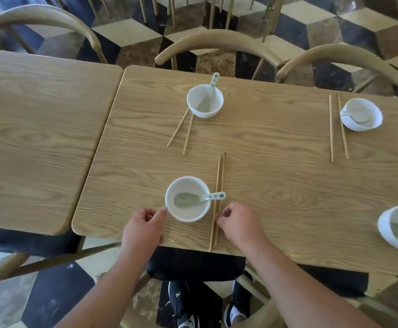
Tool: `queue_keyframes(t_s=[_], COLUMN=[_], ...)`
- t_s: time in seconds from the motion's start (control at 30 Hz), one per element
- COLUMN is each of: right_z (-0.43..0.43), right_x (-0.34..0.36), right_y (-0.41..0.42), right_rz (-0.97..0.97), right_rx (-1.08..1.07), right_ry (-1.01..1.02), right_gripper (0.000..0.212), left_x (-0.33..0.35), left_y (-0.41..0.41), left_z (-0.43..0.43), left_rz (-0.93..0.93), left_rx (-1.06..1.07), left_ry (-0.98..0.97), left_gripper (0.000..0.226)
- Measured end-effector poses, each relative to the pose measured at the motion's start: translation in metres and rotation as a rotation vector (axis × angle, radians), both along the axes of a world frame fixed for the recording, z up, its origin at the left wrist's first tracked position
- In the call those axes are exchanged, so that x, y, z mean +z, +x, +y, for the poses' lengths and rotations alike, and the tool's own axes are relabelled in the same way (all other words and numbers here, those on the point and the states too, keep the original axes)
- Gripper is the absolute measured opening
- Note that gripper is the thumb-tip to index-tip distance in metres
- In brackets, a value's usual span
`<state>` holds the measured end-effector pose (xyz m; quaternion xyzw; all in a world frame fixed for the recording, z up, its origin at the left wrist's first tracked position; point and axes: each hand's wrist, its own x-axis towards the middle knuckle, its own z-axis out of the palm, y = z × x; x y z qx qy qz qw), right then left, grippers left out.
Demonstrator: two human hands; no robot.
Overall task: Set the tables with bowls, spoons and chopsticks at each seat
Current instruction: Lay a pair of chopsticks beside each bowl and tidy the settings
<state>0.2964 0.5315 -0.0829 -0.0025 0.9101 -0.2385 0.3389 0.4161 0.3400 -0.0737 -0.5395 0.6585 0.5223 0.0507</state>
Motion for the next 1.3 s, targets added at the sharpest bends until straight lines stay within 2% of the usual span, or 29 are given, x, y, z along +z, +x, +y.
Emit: queue_keyframes(t_s=[0.13, 0.27, 0.4, 0.47, 0.57, 0.63, 0.7, 0.97, 1.3], right_z=[-0.011, -0.014, -0.010, -0.005, 0.003, 0.006, 0.007, 0.011, 0.014], right_x=[-0.011, -0.018, -0.013, -0.011, -0.013, -0.015, -0.018, -0.026, -0.036], right_y=[0.005, 0.009, 0.009, 0.011, 0.016, 0.019, 0.021, 0.026, 0.021], right_rz=[0.039, 0.039, 0.012, 0.004, 0.001, 0.001, -0.010, -0.016, -0.282], right_rx=[-0.024, -0.020, -0.033, -0.033, -0.024, -0.041, -0.077, -0.068, -0.268], right_ry=[0.040, 0.060, 0.019, 0.011, 0.017, 0.005, -0.036, -0.075, -0.230], right_gripper=[0.029, 0.027, 0.028, 0.026, 0.020, 0.017, 0.017, 0.008, 0.013], left_x=[-0.011, -0.010, -0.009, -0.010, -0.005, -0.007, -0.014, -0.030, -0.036], left_y=[0.000, -0.001, 0.013, 0.022, 0.018, 0.007, -0.003, -0.011, -0.014], left_z=[0.000, 0.001, 0.021, 0.039, 0.066, 0.081, 0.090, 0.097, 0.090], left_rz=[0.037, 0.037, -0.092, -0.153, -0.140, -0.103, -0.078, -0.068, -0.070], left_rx=[0.007, -0.024, -0.225, -0.426, -0.574, -0.608, -0.594, -0.508, -0.432], left_ry=[0.103, 0.106, 0.089, 0.016, -0.054, -0.081, -0.121, -0.133, -0.035], left_gripper=[0.025, 0.030, 0.046, 0.039, 0.011, 0.021, 0.030, 0.021, 0.016])
